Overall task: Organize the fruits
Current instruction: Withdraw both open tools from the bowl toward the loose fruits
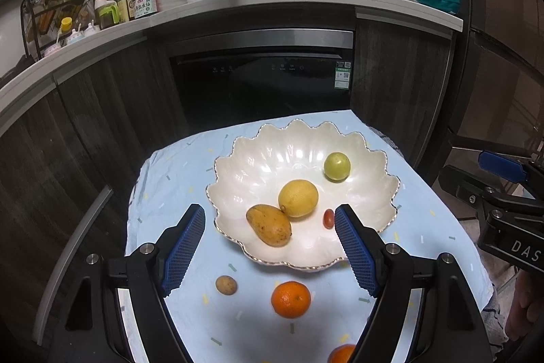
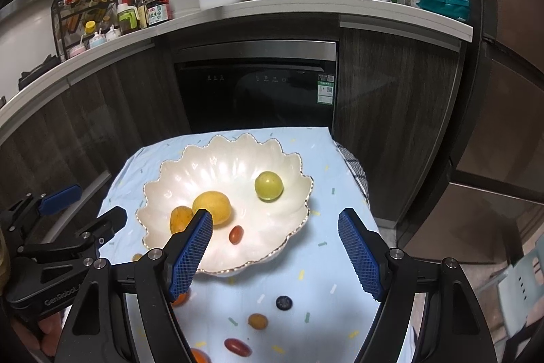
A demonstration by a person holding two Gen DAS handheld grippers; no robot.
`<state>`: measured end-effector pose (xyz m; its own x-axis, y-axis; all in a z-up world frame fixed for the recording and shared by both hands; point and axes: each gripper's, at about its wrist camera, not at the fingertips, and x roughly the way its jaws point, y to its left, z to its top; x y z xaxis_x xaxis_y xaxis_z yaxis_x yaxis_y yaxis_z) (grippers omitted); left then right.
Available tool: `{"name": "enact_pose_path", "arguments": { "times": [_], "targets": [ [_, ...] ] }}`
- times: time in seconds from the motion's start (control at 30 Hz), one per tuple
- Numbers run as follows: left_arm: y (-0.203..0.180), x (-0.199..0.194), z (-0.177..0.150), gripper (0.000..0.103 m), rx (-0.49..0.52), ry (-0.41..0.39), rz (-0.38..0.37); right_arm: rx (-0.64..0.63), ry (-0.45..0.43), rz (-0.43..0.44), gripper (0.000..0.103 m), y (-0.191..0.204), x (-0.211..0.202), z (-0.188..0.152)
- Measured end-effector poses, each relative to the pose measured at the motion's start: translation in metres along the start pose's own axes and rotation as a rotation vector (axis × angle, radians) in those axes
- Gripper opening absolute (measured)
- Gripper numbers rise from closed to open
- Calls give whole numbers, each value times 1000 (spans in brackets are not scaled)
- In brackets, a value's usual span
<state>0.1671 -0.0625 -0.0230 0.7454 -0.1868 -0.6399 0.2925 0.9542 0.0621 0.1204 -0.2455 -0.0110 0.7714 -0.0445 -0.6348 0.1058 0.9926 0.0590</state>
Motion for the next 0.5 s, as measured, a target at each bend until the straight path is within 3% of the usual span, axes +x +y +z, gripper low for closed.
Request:
{"name": "enact_pose_path", "arguments": {
  "times": [0.5],
  "targets": [
    [-14,-1,-39,78,4,45,12,-43,32,20,77,-3,4,-29]
  ]
}}
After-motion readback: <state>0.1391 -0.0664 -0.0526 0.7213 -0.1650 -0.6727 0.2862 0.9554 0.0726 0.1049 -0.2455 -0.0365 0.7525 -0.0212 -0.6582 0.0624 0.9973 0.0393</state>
